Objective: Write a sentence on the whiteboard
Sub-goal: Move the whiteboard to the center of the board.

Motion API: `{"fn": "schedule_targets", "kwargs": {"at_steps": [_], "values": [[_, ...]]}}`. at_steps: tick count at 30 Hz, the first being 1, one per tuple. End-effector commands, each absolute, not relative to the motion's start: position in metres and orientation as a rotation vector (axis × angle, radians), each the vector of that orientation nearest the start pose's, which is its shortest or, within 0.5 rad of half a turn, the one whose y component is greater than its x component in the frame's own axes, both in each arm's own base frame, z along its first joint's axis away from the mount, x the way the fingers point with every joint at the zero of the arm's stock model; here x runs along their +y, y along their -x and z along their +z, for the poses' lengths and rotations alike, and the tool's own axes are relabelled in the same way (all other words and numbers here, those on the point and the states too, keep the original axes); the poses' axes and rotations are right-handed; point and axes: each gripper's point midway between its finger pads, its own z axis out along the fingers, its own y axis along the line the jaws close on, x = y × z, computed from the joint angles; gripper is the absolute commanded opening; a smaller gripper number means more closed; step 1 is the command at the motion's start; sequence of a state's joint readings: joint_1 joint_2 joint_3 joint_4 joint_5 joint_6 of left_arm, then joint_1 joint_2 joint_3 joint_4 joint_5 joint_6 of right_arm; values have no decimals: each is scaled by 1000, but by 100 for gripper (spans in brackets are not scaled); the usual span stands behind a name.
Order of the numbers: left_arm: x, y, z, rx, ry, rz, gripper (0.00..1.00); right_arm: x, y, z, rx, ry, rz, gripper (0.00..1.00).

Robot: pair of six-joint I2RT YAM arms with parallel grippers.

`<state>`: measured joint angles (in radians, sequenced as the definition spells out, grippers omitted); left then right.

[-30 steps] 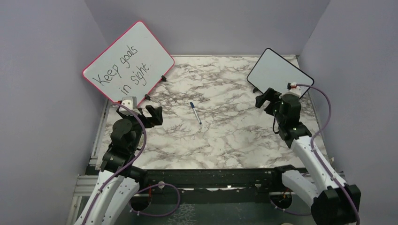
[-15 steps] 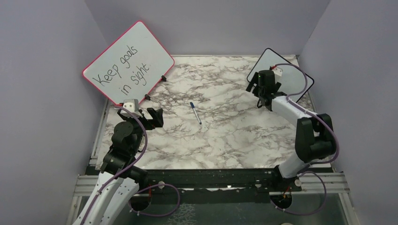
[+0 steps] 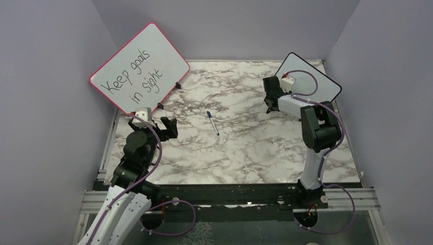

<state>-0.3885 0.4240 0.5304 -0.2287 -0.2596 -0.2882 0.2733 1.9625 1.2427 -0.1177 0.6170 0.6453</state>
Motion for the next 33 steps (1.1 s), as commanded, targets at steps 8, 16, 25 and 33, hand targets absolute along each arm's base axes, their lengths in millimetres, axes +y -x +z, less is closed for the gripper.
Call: {"fn": "schedule_targets", "kwargs": {"at_steps": [8,16,25,33], "values": [[-67,-252,237,1692,107,-278,99,32,-506,42,2028,-742,-418,50],[-68,-253,236,1696,101,-275,99,26,-509,40,2012,-746,-477,33],[-71,-256,230,1717,76,-266,99,41,-491,28,2112,-660,-365,1],[-72,-257,229,1720,60,-264,99,84,-464,11,2255,-436,-156,0]]}}
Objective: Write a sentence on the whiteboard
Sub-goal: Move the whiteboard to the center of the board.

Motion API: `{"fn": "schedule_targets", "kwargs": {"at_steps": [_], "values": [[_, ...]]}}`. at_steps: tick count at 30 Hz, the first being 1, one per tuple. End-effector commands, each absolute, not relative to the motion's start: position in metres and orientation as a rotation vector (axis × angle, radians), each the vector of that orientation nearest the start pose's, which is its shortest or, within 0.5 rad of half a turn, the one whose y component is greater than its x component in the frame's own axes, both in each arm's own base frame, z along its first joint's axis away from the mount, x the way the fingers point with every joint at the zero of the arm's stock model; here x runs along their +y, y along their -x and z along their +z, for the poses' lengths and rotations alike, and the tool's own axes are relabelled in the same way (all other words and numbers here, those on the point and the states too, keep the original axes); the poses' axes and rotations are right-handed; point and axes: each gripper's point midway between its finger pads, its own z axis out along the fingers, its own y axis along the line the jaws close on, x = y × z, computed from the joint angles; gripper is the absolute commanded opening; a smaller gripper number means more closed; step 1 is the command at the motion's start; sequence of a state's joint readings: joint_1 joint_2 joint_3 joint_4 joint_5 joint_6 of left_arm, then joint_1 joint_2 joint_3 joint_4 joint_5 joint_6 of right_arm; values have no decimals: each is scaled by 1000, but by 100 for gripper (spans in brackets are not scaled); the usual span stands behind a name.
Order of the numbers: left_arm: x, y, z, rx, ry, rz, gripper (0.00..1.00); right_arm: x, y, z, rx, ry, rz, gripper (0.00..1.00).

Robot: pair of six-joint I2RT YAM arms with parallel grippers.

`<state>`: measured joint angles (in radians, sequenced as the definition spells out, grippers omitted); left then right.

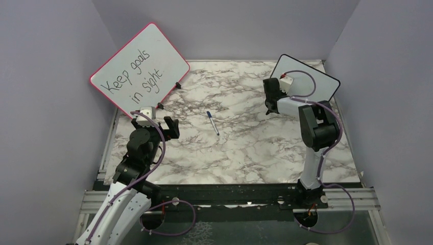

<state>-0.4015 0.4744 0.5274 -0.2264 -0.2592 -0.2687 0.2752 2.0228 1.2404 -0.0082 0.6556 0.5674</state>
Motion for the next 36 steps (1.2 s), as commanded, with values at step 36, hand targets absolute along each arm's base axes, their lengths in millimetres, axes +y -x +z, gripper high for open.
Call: {"fn": "schedule_targets", "kwargs": {"at_steps": [36], "values": [[-69,-255,226,1737,75,-252,99,265,-303,16,2303,432,485,0]]}}
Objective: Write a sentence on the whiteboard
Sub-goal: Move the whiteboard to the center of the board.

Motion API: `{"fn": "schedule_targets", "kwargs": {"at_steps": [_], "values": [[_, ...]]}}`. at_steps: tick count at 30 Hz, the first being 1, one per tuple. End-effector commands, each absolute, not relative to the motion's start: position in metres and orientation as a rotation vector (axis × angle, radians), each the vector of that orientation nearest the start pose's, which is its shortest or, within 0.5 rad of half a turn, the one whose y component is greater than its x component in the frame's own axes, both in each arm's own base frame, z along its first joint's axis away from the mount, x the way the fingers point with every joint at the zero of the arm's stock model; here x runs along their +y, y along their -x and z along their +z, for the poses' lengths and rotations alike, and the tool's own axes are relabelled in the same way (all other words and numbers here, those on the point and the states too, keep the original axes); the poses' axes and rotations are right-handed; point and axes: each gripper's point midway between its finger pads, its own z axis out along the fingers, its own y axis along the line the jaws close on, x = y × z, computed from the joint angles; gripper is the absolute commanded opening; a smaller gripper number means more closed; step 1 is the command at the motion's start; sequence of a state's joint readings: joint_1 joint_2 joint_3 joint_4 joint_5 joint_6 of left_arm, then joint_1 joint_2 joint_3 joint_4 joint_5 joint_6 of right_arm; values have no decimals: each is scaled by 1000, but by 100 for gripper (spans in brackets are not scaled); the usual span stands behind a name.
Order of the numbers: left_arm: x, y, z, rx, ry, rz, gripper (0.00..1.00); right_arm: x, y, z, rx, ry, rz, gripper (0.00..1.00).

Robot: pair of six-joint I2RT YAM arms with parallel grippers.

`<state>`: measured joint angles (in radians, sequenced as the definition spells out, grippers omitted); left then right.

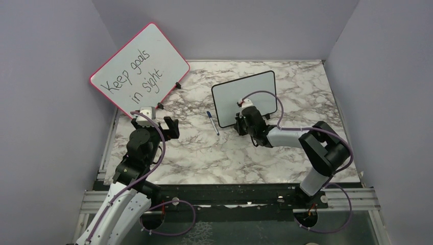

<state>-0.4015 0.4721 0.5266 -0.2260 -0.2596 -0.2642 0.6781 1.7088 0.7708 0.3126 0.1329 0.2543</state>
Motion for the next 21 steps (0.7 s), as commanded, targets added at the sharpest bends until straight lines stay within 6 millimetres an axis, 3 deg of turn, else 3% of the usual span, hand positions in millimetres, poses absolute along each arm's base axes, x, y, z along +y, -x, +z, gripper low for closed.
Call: {"fn": "schedule_targets", "kwargs": {"at_steps": [1,17,21], "values": [[-69,-256,225,1739,76,-250,99,263,-301,16,2308,429,476,0],[-76,-259,216,1830,79,-267,99,221,-264,11,2347,159,328,1],[-76,-259,217,1831,79,-267,99,218,-255,10,2353,139,297,1]]}}
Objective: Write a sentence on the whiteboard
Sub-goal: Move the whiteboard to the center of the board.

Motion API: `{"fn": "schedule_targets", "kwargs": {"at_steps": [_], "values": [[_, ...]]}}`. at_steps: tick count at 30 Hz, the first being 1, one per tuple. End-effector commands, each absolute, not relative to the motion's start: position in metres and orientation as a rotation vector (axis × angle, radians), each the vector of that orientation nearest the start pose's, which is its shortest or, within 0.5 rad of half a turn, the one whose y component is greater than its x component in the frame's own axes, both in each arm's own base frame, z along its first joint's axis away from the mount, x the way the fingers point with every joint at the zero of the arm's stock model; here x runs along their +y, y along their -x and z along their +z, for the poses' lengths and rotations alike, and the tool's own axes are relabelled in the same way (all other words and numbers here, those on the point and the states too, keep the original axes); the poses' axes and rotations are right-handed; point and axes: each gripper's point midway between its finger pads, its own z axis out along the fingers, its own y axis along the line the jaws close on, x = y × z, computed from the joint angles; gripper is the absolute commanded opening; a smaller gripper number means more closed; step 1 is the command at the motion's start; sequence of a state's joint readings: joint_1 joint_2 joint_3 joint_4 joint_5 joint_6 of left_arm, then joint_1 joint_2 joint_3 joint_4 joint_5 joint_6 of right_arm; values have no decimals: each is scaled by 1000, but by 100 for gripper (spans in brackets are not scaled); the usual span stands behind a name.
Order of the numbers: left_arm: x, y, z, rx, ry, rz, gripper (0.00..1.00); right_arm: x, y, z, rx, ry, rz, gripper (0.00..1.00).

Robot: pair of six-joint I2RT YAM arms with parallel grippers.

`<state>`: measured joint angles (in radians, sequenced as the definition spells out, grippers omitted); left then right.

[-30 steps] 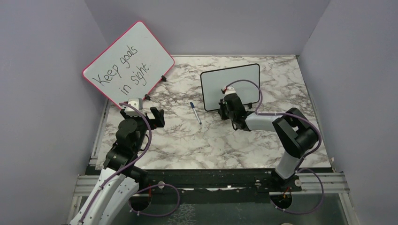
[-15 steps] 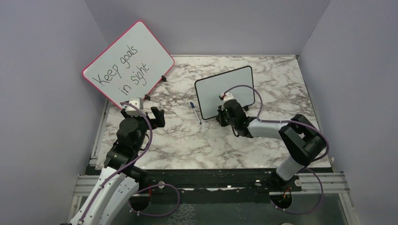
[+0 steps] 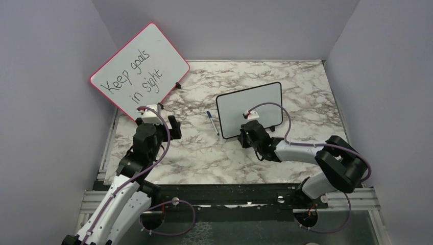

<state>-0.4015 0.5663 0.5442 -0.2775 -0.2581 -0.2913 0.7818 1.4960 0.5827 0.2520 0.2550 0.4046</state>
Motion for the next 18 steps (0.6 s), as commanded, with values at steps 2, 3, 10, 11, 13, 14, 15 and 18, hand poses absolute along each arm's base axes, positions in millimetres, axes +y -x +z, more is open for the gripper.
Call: {"fn": "schedule_targets", "kwargs": {"at_steps": [2,3,10,11,13,14,15,18], "values": [[-76,-258,218,1833,77,-266,99,219,-250,8,2363,132,293,0],[-75,-258,218,1836,75,-263,99,220,-247,7,2369,133,290,0],[-82,-256,221,1852,29,-287,99,224,-234,2,2401,159,289,0],[-85,-255,221,1852,18,-304,99,224,-232,1,2407,167,290,0],[-89,-255,221,1857,18,-331,99,223,-230,1,2413,171,290,1],[-90,-256,221,1858,17,-344,99,222,-229,1,2412,170,291,1],[-93,-256,223,1858,8,-361,99,222,-229,2,2409,170,292,1],[-107,-255,233,1836,-15,-450,99,223,-230,4,2404,184,296,5]]}}
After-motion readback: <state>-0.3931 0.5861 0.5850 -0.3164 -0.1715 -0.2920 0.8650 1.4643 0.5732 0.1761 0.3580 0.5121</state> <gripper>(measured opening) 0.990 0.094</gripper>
